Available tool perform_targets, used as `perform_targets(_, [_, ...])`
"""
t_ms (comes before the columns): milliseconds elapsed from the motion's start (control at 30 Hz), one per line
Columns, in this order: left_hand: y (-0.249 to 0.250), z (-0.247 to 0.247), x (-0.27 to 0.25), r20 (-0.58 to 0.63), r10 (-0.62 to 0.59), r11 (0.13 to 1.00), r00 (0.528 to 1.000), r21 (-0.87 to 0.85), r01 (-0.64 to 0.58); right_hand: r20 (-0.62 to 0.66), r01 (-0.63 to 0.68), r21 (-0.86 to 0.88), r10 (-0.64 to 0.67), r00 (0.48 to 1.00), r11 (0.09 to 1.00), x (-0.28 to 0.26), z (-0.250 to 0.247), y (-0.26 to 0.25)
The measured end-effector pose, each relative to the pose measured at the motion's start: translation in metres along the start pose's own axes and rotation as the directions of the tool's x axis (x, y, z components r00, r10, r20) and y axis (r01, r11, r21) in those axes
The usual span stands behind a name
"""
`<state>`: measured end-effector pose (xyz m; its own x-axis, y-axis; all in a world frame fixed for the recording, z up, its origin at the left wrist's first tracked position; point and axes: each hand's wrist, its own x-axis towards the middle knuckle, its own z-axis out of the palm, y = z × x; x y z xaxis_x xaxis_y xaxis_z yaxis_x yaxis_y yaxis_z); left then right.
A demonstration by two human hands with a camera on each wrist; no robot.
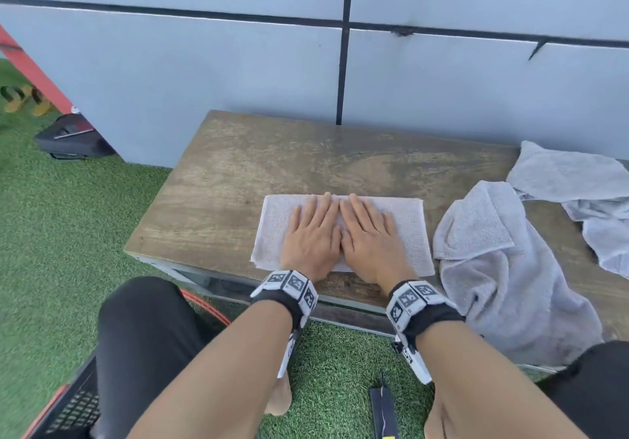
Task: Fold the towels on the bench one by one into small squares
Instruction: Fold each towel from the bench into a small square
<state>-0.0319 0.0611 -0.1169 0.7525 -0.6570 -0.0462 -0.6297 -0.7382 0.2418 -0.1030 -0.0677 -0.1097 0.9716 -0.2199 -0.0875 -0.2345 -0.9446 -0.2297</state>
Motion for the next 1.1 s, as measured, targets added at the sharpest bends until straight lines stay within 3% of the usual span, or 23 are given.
perform_targets(233, [-0.007, 0.002, 0.002, -0.022, -0.008, 1.0, 1.0, -0.027, 0.007, -0.056, -0.01, -0.003, 0.01, 0.998, 1.0, 0.001, 0.005, 0.004])
perform_targets(833, [-0.05, -0.011, -0.012, -0.028, -0.13, 0.991, 0.991, -0.015, 0.13, -0.079, -0.194, 0.011, 0.195, 0.978, 0.981, -0.018, -0.001, 0.048])
perform_targets(1100, [-0.05, -0.016, -0.015, 0.05, -0.213, 0.977, 0.976, 0.003, 0.213, 0.019, -0.263, -0.049, 0.264, 0.964, 0.964, -0.018, -0.018, 0.041])
